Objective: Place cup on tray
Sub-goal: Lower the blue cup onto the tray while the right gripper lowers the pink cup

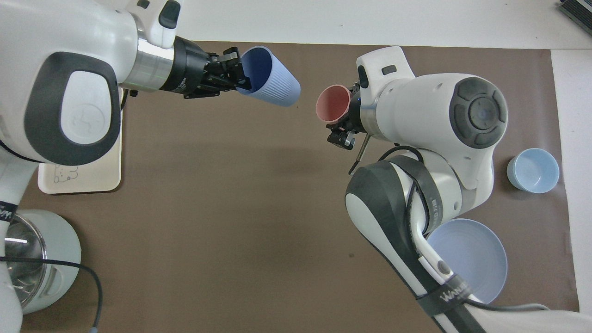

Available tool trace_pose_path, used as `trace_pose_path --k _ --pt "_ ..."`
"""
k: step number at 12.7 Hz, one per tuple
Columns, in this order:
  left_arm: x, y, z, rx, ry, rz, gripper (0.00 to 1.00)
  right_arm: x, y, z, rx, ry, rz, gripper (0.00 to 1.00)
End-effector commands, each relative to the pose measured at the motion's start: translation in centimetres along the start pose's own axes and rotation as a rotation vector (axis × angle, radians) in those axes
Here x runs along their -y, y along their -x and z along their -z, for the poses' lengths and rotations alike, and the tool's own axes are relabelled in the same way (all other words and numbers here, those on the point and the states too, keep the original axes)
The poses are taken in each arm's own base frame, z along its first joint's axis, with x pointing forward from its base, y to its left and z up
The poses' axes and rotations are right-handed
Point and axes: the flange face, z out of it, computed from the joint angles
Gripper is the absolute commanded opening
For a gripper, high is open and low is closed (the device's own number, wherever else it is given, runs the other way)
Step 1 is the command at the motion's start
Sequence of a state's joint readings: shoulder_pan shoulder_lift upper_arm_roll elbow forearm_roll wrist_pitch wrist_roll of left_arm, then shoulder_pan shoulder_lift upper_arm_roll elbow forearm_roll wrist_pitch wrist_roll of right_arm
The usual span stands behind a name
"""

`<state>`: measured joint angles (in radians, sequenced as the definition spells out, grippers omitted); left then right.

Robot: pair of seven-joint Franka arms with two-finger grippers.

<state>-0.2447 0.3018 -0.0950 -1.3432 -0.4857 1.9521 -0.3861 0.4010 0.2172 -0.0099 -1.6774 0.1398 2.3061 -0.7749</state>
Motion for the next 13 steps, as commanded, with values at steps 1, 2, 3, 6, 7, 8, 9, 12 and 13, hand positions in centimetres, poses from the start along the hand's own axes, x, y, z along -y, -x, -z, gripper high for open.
trace_pose_path --k 1,2,3,6,7,8,9,12,13 --pt "4.5 -3.0 4.2 -0.074 -0.107 -0.105 0.00 -3.3 2.9 1.0 -0.030 0.047 -0.030 0.00" --pt "7.0 -4.2 5.6 -0.099 -0.151 -0.159 0.00 -4.8 4.0 1.1 -0.072 0.056 -0.068 0.00" --pt "9.3 -5.0 7.1 -0.117 -0.196 -0.234 0.00 -6.6 5.8 1.1 -0.104 0.055 -0.106 0.00" --pt "18.7 -7.0 11.0 -0.137 -0.277 -0.360 0.00 -12.6 12.4 0.6 -0.241 0.076 -0.193 0.00" --pt "21.8 -7.1 11.7 -0.154 -0.301 -0.409 0.00 -14.8 15.7 -0.4 -0.288 0.091 -0.225 0.00" --pt "24.8 -6.7 12.3 -0.178 -0.325 -0.433 0.00 -16.1 17.8 -1.2 -0.351 0.090 -0.248 0.00" --pt "27.9 -6.2 12.3 -0.178 -0.347 -0.448 0.00 -17.5 20.6 -2.0 -0.412 0.095 -0.285 0.00" --pt "34.1 -4.8 12.0 -0.126 -0.374 -0.465 0.00 -19.8 28.2 -4.4 -0.595 0.054 -0.379 0.00" --pt "35.8 -4.7 11.1 -0.120 -0.382 -0.487 0.00 -20.3 30.8 -5.3 -0.621 0.043 -0.382 0.00"
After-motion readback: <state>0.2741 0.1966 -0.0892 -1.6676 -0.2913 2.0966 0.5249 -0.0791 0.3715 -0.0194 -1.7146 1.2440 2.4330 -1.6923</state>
